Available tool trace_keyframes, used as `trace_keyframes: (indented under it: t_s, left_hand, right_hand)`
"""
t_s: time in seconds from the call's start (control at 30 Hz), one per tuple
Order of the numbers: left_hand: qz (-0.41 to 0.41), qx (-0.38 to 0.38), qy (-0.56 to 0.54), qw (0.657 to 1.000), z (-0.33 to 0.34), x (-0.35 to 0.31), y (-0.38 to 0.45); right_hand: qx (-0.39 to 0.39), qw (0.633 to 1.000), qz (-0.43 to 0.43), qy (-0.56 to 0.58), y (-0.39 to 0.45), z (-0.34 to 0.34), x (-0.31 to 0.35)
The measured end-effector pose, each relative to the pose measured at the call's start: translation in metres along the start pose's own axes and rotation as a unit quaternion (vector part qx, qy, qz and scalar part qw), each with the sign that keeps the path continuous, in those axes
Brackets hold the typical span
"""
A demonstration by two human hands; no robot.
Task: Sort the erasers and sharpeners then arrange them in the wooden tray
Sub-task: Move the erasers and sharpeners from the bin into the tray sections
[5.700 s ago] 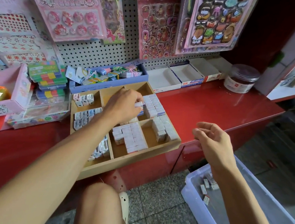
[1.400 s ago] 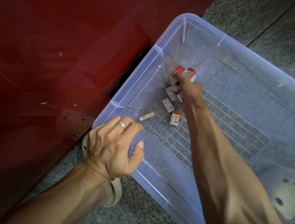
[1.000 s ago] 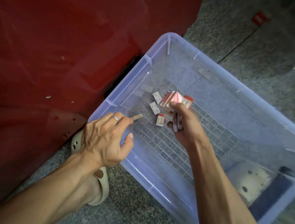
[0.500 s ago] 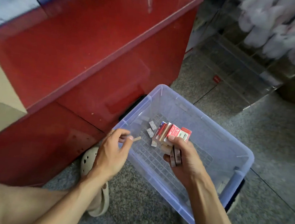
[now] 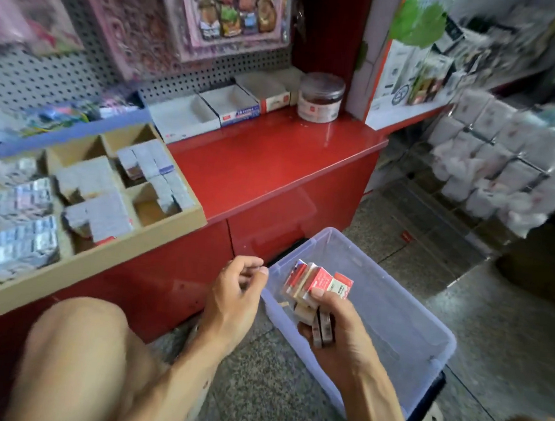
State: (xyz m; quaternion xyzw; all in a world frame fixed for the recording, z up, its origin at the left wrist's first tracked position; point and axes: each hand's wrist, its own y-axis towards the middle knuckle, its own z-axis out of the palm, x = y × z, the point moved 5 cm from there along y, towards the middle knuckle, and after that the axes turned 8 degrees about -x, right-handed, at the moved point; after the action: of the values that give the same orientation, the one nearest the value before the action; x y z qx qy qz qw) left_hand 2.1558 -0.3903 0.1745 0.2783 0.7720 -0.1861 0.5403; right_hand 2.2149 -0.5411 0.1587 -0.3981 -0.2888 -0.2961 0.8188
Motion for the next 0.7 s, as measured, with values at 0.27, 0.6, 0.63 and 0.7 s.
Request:
trace_keyframes:
  t_s: [0.27, 0.6, 0.63, 0.7]
  left_hand:
    - [0.059, -0.002, -0.057, 0.997, -0.060, -0.051, -0.005]
    - [-0.071, 0.005, -0.262, 0.962, -0.121, -0.065, 0.035]
    - [-0.077, -0.012, -0.266, 0.961, -0.126, -0.064, 0.041]
    - [-0.080, -0.045, -0.256, 0.962, -0.135, -0.063, 0.051]
  right_hand:
    - [0.087, 0.993, -0.046, -0.064, -0.021, 0.085, 0.010]
    - [0.120, 0.986, -0.096, -0.068, -0.007, 0.173, 0.017]
    - [0.120, 0.986, -0.098, -0.067, -0.003, 0.178, 0.018]
    - [0.135, 0.984, -0.096, -0.058, 0.001, 0.189, 0.020]
